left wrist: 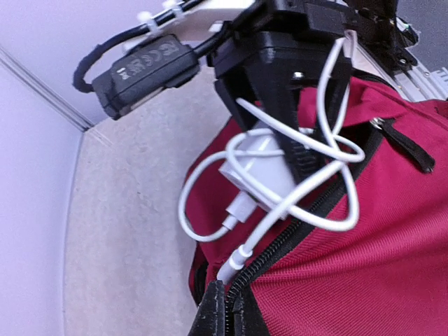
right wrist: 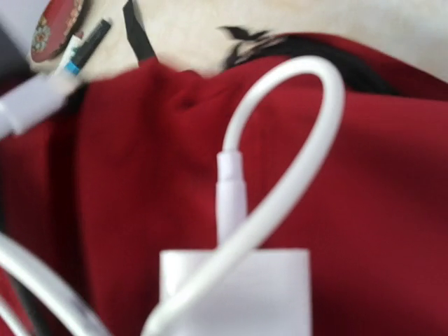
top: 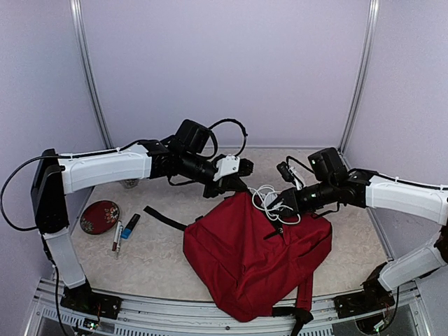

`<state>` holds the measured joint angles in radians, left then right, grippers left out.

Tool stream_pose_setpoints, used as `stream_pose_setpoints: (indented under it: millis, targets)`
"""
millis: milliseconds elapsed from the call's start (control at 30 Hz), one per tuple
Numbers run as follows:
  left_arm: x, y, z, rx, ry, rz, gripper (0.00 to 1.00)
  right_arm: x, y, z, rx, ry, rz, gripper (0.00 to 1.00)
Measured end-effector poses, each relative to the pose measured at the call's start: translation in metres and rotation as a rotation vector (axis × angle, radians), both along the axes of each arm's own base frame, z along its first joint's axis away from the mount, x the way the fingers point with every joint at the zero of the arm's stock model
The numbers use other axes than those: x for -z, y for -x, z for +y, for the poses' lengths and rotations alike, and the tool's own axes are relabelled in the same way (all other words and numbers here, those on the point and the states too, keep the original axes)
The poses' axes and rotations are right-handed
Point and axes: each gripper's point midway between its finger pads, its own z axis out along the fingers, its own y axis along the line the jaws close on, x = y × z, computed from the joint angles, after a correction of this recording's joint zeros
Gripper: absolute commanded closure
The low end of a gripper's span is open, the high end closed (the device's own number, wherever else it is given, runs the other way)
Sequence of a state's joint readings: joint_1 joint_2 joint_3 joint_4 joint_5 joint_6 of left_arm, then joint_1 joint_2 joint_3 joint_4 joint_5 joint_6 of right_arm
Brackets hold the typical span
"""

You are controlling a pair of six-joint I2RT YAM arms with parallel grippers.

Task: Pack the student bag
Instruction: Place the charger in the lower front pocket of the bag.

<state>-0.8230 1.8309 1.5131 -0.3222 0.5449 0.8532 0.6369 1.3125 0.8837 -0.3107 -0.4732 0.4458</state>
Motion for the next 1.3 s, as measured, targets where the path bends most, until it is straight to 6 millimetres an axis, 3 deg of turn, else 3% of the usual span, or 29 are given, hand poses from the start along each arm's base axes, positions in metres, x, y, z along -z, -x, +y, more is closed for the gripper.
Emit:
stream_pose_setpoints:
  millis: [100, 200, 333, 467, 667, 867, 1133, 1300]
  targets:
    - [-0.019, -0.017, -0.009, 0.014, 0.019, -0.057, 1.00, -0.017, -0.006, 0.003, -0.008, -0.012, -0.035, 1.00]
    - [-0.023, -0.020, -0.010, 0.034, 0.015, -0.089, 1.00, -0.040, -0.013, 0.006, -0.021, -0.048, -0.078, 1.00]
    - [-0.009, -0.012, -0.008, 0.069, -0.004, -0.078, 1.00, -0.066, -0.025, 0.000, -0.017, -0.114, -0.117, 1.00]
    - [0.010, -0.003, -0.001, 0.099, -0.031, -0.059, 1.00, -0.072, -0.029, 0.003, -0.040, -0.156, -0.122, 1.00]
    - [0.012, 0.005, 0.002, 0.144, -0.029, -0.080, 1.00, -0.050, -0.025, 0.019, -0.105, -0.201, -0.053, 1.00]
    - [0.012, 0.011, 0.003, 0.176, -0.023, -0.081, 1.00, 0.000, 0.002, 0.045, -0.171, -0.176, 0.084, 1.00]
    - [0.027, 0.025, 0.013, 0.228, -0.079, -0.040, 1.00, 0.017, 0.010, 0.060, -0.224, -0.141, 0.075, 1.00]
    - [0.028, 0.030, 0.017, 0.249, -0.095, -0.050, 1.00, 0.014, -0.003, 0.038, -0.205, -0.185, 0.093, 1.00]
